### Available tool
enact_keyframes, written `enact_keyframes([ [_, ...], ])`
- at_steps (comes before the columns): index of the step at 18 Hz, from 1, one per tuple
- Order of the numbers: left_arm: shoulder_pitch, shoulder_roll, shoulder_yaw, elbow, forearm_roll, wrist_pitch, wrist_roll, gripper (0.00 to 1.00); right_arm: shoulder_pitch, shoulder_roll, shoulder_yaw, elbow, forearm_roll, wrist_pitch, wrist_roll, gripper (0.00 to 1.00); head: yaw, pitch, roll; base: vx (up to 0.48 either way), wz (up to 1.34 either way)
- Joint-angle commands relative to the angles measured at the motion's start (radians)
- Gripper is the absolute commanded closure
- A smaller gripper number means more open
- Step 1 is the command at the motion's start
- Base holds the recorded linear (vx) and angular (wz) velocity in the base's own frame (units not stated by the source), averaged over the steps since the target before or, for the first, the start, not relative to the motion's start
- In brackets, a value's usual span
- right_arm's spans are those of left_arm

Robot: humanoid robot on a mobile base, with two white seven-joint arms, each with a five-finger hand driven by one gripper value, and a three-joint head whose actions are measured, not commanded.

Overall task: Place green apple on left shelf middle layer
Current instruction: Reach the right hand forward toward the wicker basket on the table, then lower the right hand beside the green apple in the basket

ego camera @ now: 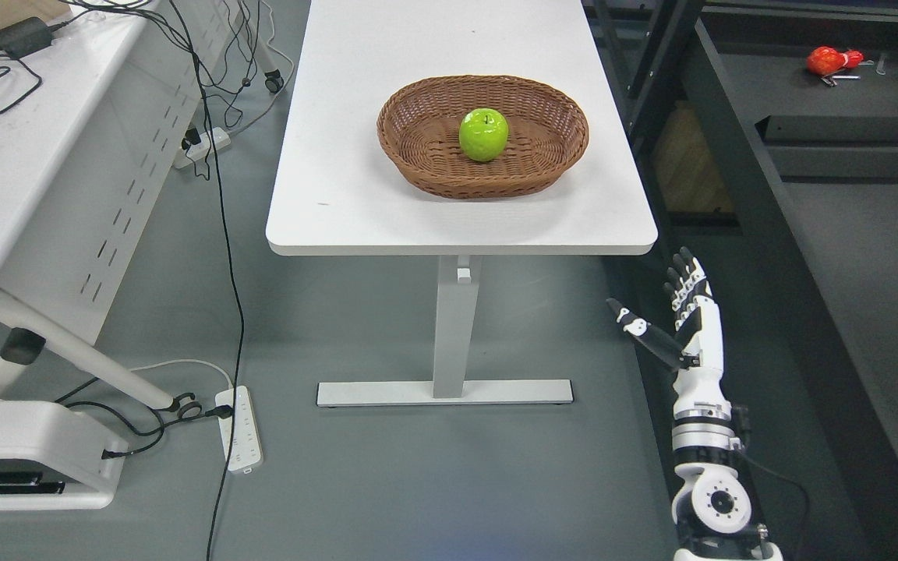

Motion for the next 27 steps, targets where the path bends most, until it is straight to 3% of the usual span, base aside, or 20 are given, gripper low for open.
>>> enact_keyframes([
  [1,0.000,0.017,0.000,0.000,0.000,0.000,0.000,0.00,-0.027,-0.132,-0.051,-0.025,0.415,0.061,-0.015,0.00,0.0000,0.000,0.000,0.000,0.00],
  [6,0.000,0.017,0.000,0.000,0.000,0.000,0.000,0.00,-0.030,-0.137,-0.051,-0.065,0.408,0.061,0.015,0.00,0.0000,0.000,0.000,0.023,0.00],
  [10,0.000,0.017,0.000,0.000,0.000,0.000,0.000,0.00,-0.034,-0.146,-0.068,-0.088,0.371,-0.079,0.015,0.00,0.0000,0.000,0.000,0.092,0.01],
  [15,0.000,0.017,0.000,0.000,0.000,0.000,0.000,0.00,-0.091,-0.227,-0.052,-0.085,0.313,-0.065,0.063,0.00,0.0000,0.000,0.000,0.158,0.12],
  [19,0.000,0.017,0.000,0.000,0.000,0.000,0.000,0.00,-0.115,-0.241,-0.003,-0.084,0.313,-0.065,0.173,0.00,0.0000,0.000,0.000,0.167,0.18],
  [27,0.000,0.017,0.000,0.000,0.000,0.000,0.000,0.00,-0.155,-0.239,0.107,-0.068,0.334,-0.065,0.180,0.00,0.0000,0.000,0.000,0.153,0.20],
])
